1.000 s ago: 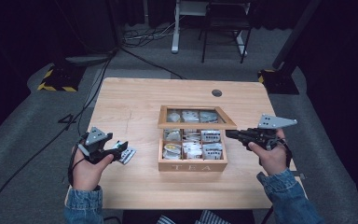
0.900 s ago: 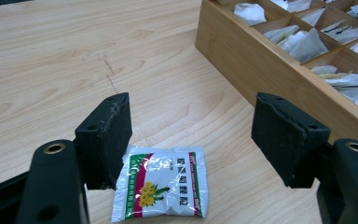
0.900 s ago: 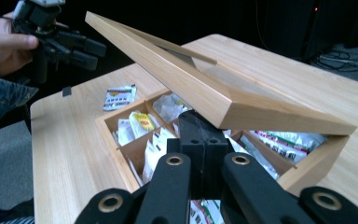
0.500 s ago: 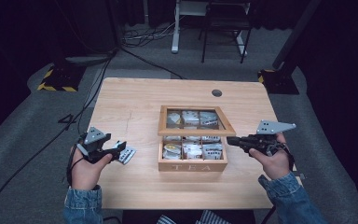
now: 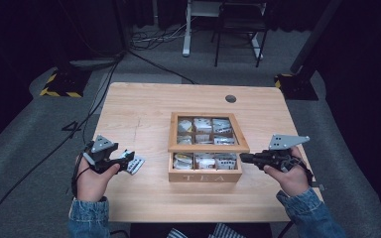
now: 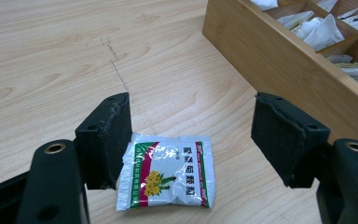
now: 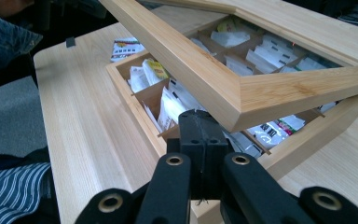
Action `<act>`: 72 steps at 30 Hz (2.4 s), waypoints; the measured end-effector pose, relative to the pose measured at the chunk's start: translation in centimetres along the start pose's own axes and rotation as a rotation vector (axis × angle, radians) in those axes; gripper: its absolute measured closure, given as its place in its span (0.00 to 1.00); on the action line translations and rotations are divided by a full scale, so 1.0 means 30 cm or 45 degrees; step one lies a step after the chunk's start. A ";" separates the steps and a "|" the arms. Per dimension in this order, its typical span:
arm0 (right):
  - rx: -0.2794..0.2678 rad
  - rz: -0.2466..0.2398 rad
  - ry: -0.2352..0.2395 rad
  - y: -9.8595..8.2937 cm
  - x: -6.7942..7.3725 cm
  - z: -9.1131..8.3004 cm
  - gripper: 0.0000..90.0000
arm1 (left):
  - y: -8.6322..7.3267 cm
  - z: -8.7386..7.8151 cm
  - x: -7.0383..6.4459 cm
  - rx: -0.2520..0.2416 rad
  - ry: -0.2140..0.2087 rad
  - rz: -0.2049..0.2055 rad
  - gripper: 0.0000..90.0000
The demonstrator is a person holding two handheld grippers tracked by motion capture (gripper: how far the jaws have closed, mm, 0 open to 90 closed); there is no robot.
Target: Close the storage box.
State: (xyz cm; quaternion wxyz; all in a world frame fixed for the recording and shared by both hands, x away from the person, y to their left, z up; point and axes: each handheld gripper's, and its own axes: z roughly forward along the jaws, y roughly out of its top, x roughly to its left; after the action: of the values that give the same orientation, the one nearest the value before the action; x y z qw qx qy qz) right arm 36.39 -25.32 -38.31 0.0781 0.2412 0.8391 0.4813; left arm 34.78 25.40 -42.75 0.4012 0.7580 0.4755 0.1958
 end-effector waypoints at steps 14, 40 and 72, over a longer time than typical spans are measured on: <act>0.077 -0.044 -0.033 -0.023 0.020 0.019 1.00 | -0.005 0.007 0.004 0.009 -0.001 -0.009 0.33; 0.195 -0.070 -0.036 -0.067 0.033 0.055 1.00 | -0.017 0.008 0.013 0.021 -0.002 -0.022 0.33; 0.375 0.001 0.045 -0.126 0.008 0.102 1.00 | -0.076 -0.040 0.042 0.049 0.057 -0.059 0.33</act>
State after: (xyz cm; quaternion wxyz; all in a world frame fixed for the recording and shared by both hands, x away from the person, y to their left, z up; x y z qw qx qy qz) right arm 36.03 -24.44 -43.09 0.0268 0.2418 0.9018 0.3572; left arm 33.27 27.54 -43.94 0.3802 0.7497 0.5055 0.1943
